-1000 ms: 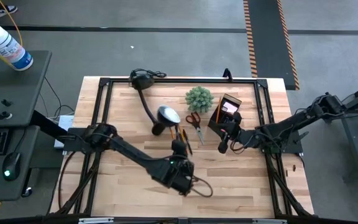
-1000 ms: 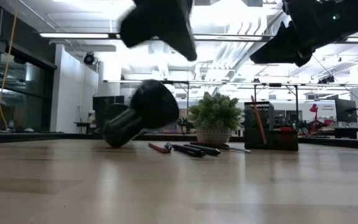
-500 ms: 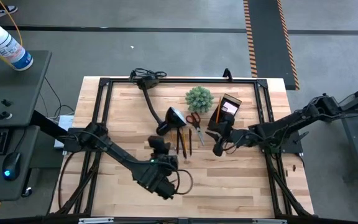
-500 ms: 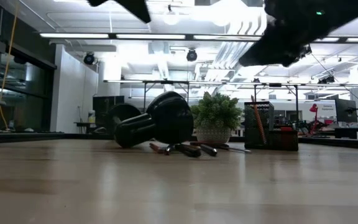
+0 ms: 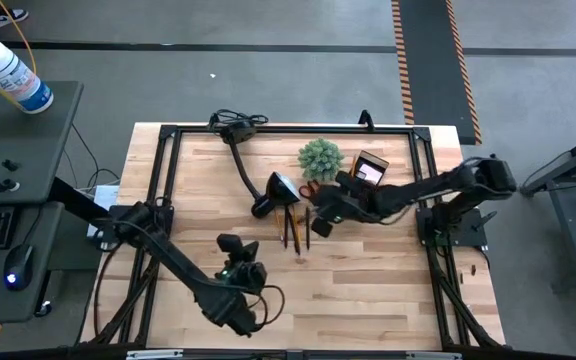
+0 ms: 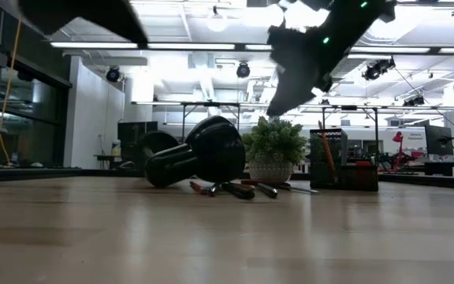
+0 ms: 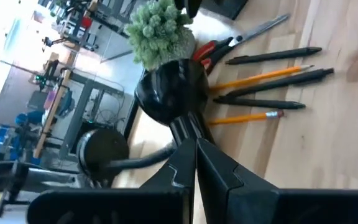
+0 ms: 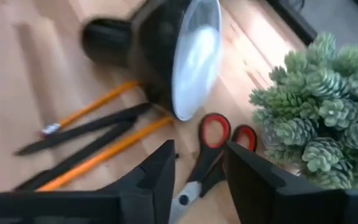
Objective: Pick and place office supplies into organizer
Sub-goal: Put the black scissors into the desk organizer
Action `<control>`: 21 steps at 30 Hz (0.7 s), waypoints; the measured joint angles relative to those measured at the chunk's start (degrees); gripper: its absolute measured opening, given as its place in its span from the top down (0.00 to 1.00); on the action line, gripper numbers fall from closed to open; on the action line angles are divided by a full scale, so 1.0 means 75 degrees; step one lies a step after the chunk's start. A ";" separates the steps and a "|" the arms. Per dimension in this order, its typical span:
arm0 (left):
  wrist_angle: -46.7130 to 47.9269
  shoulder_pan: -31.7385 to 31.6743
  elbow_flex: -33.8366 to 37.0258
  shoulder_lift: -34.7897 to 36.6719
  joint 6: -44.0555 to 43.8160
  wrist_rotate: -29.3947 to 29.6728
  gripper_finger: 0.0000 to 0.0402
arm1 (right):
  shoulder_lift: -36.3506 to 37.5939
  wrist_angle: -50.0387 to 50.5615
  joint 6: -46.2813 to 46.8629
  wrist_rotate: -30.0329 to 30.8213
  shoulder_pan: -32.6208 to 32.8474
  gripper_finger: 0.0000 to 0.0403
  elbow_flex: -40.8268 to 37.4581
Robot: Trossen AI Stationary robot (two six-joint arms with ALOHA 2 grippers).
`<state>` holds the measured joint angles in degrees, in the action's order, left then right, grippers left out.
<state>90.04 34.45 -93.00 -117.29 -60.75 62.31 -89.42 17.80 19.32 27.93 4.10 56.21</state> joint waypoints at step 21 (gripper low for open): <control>-0.0003 0.1164 0.1671 -0.0003 -0.3218 0.0106 0.99 | -0.0972 0.0065 0.1655 -0.1634 -0.1440 0.45 0.0270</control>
<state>90.02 43.18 -80.47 -117.32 -84.88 63.11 -96.71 18.28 31.73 15.68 -6.70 58.23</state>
